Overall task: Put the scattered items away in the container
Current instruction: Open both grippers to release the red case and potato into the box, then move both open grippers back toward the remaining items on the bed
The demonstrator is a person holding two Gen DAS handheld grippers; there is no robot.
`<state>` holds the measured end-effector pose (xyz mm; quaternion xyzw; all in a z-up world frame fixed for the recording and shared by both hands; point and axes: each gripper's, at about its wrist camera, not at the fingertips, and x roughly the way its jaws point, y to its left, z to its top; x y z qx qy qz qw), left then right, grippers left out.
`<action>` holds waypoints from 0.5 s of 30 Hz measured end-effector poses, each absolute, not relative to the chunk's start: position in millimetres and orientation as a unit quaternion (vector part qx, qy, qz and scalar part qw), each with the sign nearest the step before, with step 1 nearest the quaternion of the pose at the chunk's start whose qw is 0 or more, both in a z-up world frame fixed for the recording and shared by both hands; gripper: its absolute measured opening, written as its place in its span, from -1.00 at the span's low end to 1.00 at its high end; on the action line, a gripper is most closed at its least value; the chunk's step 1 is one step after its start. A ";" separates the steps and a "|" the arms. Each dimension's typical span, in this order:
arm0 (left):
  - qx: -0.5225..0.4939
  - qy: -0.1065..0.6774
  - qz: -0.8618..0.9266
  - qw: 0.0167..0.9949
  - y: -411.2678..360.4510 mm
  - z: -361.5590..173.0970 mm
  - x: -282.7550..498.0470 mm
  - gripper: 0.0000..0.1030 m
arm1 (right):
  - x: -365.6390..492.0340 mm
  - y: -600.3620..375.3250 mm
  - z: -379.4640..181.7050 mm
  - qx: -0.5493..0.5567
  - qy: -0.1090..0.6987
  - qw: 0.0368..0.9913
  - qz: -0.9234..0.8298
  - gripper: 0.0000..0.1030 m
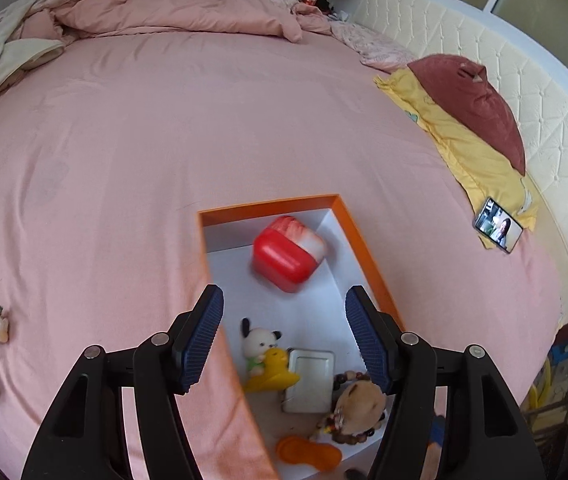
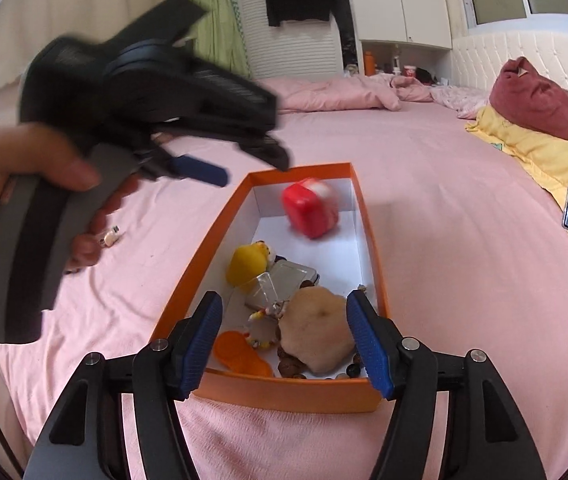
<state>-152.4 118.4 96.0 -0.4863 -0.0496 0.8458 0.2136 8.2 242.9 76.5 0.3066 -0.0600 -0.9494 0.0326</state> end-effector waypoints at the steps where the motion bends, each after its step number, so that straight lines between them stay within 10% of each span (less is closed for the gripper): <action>1: -0.486 -0.056 0.846 0.210 108.1 96.5 -149.7 0.25 | 8.9 243.8 77.5 0.303 -0.062 0.030 -0.950 0.25; 15: -0.460 -0.118 0.879 -0.048 -119.3 62.2 -72.8 0.25 | 20.6 164.7 101.9 0.261 -0.012 0.130 -0.956 0.31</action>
